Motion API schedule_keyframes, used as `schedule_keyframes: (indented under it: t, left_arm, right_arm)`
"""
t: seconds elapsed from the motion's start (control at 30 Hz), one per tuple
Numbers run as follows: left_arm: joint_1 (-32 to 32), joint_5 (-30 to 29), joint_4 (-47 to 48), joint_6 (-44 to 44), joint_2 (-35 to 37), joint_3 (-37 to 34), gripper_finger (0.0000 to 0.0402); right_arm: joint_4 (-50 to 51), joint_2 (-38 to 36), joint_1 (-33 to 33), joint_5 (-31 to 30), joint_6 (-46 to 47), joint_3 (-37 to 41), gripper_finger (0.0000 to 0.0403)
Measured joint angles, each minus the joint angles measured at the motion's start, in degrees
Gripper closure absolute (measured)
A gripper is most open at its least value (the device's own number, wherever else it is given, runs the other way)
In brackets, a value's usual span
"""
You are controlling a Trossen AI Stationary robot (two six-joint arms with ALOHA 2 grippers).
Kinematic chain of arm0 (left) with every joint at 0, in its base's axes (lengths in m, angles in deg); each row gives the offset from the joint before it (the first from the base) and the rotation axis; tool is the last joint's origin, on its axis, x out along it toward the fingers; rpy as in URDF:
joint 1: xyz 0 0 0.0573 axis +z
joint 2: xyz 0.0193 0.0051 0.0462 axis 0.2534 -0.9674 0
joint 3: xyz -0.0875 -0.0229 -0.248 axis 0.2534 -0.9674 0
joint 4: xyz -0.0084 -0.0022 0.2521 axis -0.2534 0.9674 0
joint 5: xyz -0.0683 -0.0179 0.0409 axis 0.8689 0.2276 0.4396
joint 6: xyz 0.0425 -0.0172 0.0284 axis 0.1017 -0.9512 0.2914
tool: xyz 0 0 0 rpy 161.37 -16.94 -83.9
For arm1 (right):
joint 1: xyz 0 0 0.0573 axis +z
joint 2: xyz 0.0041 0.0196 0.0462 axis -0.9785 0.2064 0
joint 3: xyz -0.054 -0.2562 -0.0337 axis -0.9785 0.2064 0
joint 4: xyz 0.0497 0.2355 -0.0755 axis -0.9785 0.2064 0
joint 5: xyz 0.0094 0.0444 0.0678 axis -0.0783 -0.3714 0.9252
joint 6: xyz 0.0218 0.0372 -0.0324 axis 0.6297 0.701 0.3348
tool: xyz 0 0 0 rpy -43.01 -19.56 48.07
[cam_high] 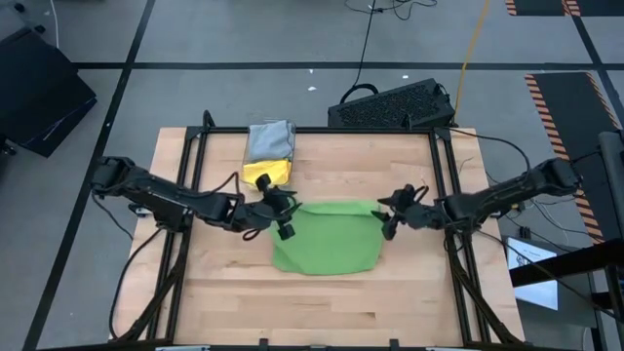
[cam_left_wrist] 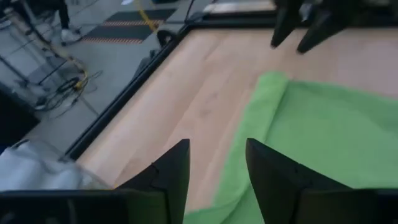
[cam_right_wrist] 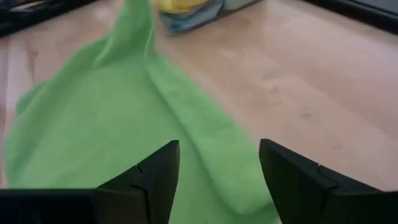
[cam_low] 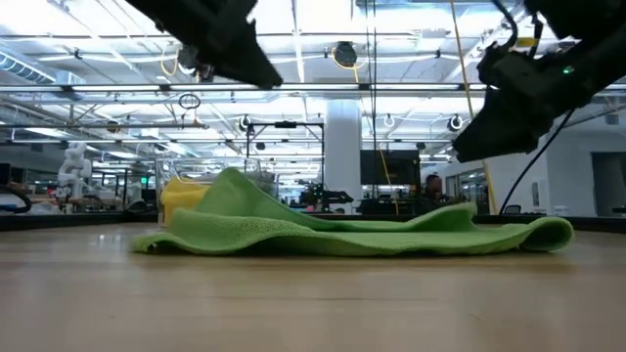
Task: Fold microfiber towels
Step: Fold the green towel on the table
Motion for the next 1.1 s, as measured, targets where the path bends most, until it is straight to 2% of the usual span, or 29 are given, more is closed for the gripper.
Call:
schedule_keyframes:
  t: [0.07, 0.2, 0.3, 0.37, 0.43, 0.6, 0.7, 0.83, 0.93, 1.1]
  left_arm:
    - [-0.9, 0.5, -2.3, 0.7, 0.2, -0.1, 0.0243]
    - [-2.7, 10.1, -14.8, 9.4, -3.1, 0.1, 0.0235]
    - [-4.4, 11.6, -19.6, 11.2, -7.4, 0.5, 0.0217]
    - [-4.8, 11.6, -20.5, 12.3, -10.4, 2.8, 0.0205]
    - [-5.1, 11.9, -20.5, 13.0, -14.5, 6.1, 0.0196]
    - [-5.2, 18.7, -15.7, 14.7, -27.1, 18.7, 0.019]
    - [-5.5, 20.1, -6.5, 13.2, -33.1, 27.4, 0.019]
    - [-6.0, 20.6, 4.2, 12.8, -39.9, 36.2, 0.0189]
    - [-6.6, 20.6, 4.4, 12.7, -42.7, 39.3, 0.0189]
    - [-7.0, 24.4, -4.1, 13.8, -46.3, 40.1, 0.0189]
  right_arm:
    - [0.8, 0.4, 2.8, -1.6, 2.0, 0.0, 0.0189]
    - [4.9, 1.8, 7.7, -4.0, 6.5, 0.0, 0.019]
    - [7.0, 3.0, 10.6, -5.8, 8.9, 0.0, 0.019]
    - [7.9, 3.1, 12.2, -8.0, 14.1, 0.4, 0.019]
    - [6.7, 3.3, 13.4, -8.9, 20.3, 1.9, 0.0188]
    - [1.7, 2.5, 14.8, -3.2, 21.7, 6.1, 0.0176]
    - [-2.8, 2.4, 17.2, -2.4, 21.8, 6.9, 0.0175]
    - [-5.2, 2.3, 21.7, -5.9, 21.2, 6.9, 0.0181]
    - [-5.5, 2.5, 24.6, -8.6, 21.8, 6.9, 0.0185]
    - [-6.5, 2.9, 28.2, -9.8, 22.1, 6.9, 0.0186]
